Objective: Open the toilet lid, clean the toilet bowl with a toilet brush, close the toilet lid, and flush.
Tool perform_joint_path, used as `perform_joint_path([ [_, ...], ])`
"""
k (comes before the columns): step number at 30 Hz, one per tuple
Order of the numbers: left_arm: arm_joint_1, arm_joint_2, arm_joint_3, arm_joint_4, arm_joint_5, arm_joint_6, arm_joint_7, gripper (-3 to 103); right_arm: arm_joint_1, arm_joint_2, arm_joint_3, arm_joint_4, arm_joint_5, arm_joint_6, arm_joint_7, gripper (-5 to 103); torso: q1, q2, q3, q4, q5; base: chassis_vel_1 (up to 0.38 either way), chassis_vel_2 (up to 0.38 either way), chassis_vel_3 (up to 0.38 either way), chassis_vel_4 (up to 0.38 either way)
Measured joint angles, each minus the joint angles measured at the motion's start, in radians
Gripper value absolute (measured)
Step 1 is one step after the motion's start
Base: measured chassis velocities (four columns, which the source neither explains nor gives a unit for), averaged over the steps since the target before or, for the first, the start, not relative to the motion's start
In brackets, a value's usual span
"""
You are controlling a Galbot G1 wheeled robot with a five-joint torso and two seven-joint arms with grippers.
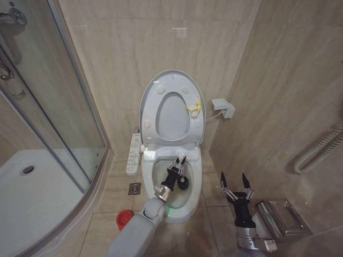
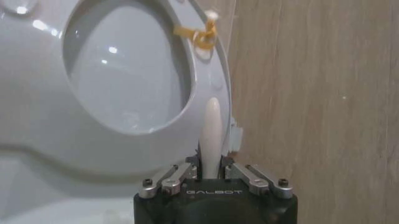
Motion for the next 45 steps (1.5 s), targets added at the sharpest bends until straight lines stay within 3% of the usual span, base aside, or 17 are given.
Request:
perform_joint_path([
  [4,-0.016,-0.018,-0.004,0.121,0.038,-0.022,0.000,19,0.004,0.005,-0.001,-0.006,0.000,0.003,-0.005,100,0.000,0.000,0.000,0.0003,0.0002,0.000,0.000,0.000,0.000],
  [10,-0.051,-0.010,0.051,0.058,-0.010,0.012,-0.014,19,0.010,0.006,0.003,-0.006,0.003,0.004,-0.005,100,0.000,0.000,0.000,0.0002,0.0004,0.000,0.000,0.000,0.000],
  [12,-0.075,-0.005,0.078,0.012,-0.051,0.026,-0.013,19,0.011,0.008,0.006,-0.006,0.005,0.003,-0.005,100,0.000,0.000,0.000,-0.0009,-0.0001,0.000,0.000,0.000,0.000],
  [14,-0.079,-0.001,0.083,0.020,-0.055,0.028,-0.011,19,0.011,0.010,0.007,-0.006,0.006,0.004,-0.005,100,0.000,0.000,0.000,-0.0008,-0.0001,0.000,0.000,0.000,0.000],
  [18,-0.091,0.022,0.079,0.151,-0.028,0.005,-0.008,19,0.018,0.012,0.006,-0.017,0.007,0.005,-0.009,100,0.000,0.000,0.000,0.0005,0.0000,0.000,0.000,0.000,0.000],
  [23,-0.096,0.053,0.130,0.138,-0.038,0.016,-0.022,19,0.033,0.011,0.004,-0.031,0.007,0.007,-0.011,100,0.000,0.000,0.000,0.0010,0.0004,0.000,0.000,0.000,0.000],
  [26,-0.119,0.074,0.196,0.061,-0.083,0.056,-0.050,19,0.038,0.013,0.006,-0.035,0.006,0.006,-0.011,100,0.000,0.000,0.000,0.0003,0.0003,0.000,0.000,0.000,0.000],
  [29,-0.181,0.115,0.296,-0.033,-0.176,0.146,-0.103,19,0.038,0.018,0.014,-0.048,0.000,0.001,-0.011,100,0.000,0.000,0.000,-0.0008,-0.0002,0.000,0.000,0.000,0.000],
  [33,-0.243,0.153,0.372,-0.012,-0.219,0.208,-0.125,19,0.037,0.025,0.017,-0.062,-0.007,0.000,-0.015,100,0.000,0.000,0.000,-0.0001,0.0001,0.000,0.000,0.000,0.000],
  [41,-0.321,0.186,0.484,0.025,-0.325,0.224,-0.144,19,0.039,0.048,0.019,-0.065,-0.011,0.004,-0.038,100,0.000,0.000,0.000,0.0007,0.0001,0.000,0.000,0.000,0.000],
  [45,-0.372,0.183,0.519,-0.007,-0.401,0.225,-0.155,19,0.039,0.068,0.028,-0.068,-0.015,0.004,-0.040,100,0.000,0.000,0.000,-0.0008,0.0001,0.000,0.000,0.000,0.000],
])
